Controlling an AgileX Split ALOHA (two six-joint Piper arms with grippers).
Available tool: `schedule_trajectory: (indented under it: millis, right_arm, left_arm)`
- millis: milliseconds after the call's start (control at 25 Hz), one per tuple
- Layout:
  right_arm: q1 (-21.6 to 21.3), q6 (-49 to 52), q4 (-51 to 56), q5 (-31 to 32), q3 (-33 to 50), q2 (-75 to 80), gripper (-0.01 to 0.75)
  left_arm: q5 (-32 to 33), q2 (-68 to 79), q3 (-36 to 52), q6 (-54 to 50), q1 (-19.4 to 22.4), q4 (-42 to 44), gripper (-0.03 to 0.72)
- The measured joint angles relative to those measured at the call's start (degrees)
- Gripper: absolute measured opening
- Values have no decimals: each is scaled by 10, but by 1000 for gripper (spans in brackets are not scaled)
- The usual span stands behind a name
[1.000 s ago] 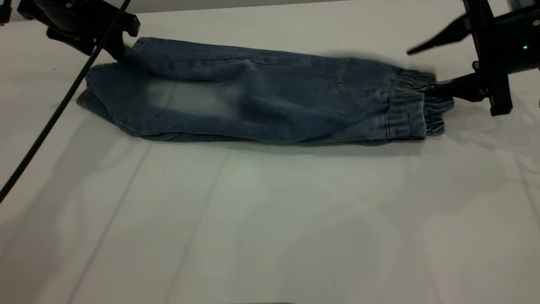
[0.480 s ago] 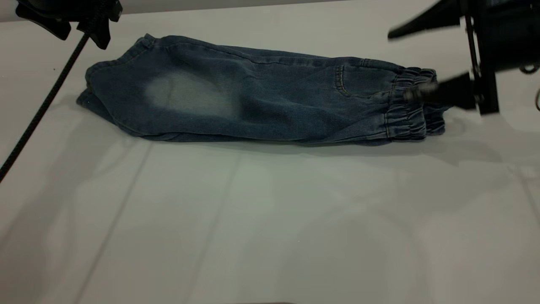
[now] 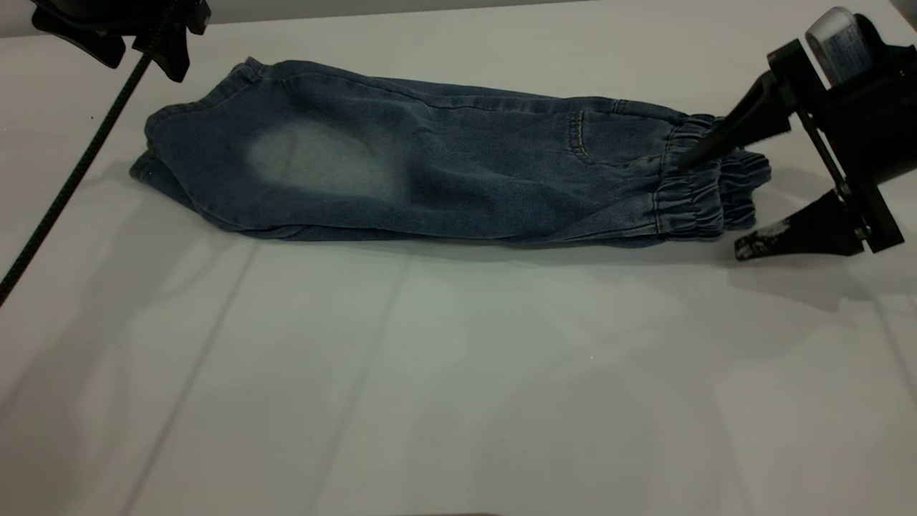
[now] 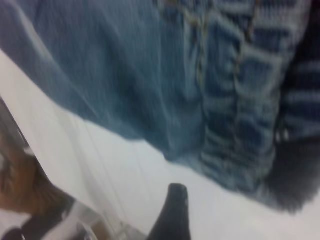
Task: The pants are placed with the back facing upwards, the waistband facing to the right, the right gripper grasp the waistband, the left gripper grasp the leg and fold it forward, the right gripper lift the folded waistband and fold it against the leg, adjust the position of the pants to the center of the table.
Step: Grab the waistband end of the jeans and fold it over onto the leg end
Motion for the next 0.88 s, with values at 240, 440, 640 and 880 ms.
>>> schedule_trajectory:
  millis: [240, 440, 640, 880]
  right_arm:
    - [0, 15, 25, -23, -1, 17, 628]
    - [0, 5, 68, -22, -1, 40, 615]
    - [0, -33, 128, -37, -1, 46, 596]
    - [0, -50, 170, -25, -3, 64, 531]
  left_arm:
    - [0, 0, 0, 1, 0, -1, 465]
    - [0, 0, 0, -2, 0, -2, 464]
    - [0, 0, 0, -3, 0, -4, 464]
    - [5, 0, 0, -3, 0, -17, 464]
